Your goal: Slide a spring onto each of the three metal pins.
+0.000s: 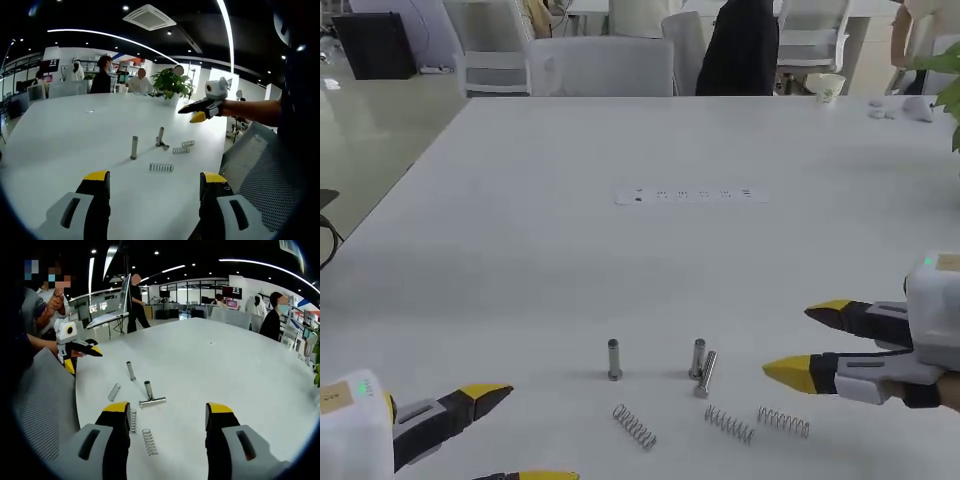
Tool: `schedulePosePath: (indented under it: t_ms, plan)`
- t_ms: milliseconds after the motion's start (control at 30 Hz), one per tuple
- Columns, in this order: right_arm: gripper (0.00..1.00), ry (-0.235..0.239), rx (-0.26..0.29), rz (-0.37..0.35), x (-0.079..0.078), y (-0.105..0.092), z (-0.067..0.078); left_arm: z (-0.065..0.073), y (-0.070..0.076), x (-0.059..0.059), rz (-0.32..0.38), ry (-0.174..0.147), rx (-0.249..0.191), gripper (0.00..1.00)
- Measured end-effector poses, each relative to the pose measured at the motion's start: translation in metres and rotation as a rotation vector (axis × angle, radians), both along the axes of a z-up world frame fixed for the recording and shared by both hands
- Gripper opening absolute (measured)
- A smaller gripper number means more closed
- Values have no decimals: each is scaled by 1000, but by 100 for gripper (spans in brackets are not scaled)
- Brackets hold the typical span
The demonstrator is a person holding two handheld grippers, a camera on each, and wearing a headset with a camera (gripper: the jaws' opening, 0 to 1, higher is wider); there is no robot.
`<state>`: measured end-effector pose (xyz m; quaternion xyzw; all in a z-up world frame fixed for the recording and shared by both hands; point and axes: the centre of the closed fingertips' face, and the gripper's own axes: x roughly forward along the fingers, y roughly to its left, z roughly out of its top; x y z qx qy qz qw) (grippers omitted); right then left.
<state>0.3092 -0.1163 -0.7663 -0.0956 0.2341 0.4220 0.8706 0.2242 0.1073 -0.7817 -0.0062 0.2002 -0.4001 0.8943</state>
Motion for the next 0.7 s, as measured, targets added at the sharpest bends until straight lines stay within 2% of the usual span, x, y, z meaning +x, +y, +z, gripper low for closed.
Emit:
schedulePosePath:
  t_ms: [700]
  plan:
    - [48,59,-46,-18,10,9,-10,2,-1,-1,-6,-6,-2,69]
